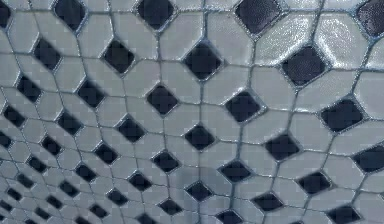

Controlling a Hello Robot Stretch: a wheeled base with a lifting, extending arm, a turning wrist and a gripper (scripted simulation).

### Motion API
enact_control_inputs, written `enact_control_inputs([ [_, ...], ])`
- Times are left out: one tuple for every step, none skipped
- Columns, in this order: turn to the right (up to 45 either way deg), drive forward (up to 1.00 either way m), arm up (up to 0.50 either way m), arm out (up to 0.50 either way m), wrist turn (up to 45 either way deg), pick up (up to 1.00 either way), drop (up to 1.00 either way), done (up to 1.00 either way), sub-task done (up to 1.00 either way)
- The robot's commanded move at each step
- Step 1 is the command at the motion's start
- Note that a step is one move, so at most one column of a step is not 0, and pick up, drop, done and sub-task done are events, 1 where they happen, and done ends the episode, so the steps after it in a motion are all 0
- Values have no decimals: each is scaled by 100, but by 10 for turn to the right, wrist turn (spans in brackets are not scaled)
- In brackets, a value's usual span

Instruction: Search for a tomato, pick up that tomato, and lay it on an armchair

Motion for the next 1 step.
enact_control_inputs([
  [0, 0, 10, 0, 0, 0, 0, 0, 0],
])
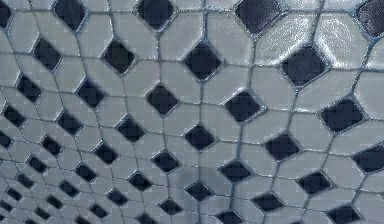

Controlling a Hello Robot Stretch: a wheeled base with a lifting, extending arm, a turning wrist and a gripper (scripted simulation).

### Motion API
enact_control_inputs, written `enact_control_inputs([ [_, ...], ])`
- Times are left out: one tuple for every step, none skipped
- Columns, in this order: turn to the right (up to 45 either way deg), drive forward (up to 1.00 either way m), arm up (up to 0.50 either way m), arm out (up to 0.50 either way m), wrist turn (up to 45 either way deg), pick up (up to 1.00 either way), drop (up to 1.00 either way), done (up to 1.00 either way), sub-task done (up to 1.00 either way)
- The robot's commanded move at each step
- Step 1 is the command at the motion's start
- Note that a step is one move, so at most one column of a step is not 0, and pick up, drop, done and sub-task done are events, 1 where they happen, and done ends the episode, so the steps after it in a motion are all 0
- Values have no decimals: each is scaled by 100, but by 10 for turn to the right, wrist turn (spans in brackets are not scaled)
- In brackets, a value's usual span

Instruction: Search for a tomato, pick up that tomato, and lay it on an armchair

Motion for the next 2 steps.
enact_control_inputs([
  [0, 0, 0, -8, 0, 0, 0, 0, 0],
  [0, 0, 0, 0, 0, 0, 0, 100, 0],
])
